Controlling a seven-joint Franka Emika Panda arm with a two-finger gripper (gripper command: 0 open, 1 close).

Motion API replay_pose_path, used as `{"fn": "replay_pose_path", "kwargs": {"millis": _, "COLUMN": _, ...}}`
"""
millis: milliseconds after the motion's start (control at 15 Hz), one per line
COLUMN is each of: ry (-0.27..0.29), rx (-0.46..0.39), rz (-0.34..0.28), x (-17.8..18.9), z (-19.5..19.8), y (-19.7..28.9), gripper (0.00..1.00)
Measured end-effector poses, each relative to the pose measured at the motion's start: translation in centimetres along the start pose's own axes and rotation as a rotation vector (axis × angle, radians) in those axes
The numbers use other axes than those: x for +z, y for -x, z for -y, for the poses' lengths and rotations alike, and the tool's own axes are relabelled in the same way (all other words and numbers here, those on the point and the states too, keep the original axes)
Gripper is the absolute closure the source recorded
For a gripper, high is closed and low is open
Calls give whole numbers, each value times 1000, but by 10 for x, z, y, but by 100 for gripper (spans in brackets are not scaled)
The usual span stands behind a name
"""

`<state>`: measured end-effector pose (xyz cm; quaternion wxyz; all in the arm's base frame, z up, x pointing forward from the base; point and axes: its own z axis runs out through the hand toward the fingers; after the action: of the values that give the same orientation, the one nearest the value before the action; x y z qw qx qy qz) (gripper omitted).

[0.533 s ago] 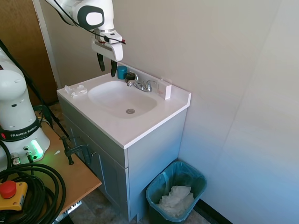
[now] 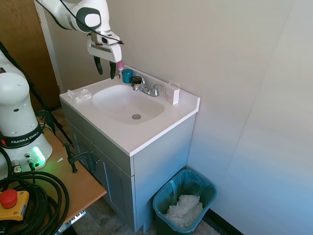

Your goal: Throw the tissue in the trash bin

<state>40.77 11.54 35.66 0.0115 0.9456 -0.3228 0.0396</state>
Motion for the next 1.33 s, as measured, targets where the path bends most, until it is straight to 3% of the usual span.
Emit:
{"fn": "replay_pose_path", "kwargs": {"millis": 467, "ry": 75, "rx": -85, "rz": 8, "x": 55, "z": 29, "y": 101, "gripper": 0}}
{"fn": "replay_pose_path", "kwargs": {"millis": 733, "ry": 128, "rx": -96, "rz": 31, "x": 95, "z": 31, "y": 119, "gripper": 0}}
{"fn": "replay_pose_path", "kwargs": {"millis": 800, "ry": 137, "rx": -92, "rz": 40, "x": 104, "z": 30, "y": 118, "gripper": 100}}
{"fn": "replay_pose_path", "kwargs": {"millis": 1333, "ry": 140, "rx": -66, "rz": 67, "x": 117, "z": 29, "y": 107, "gripper": 100}}
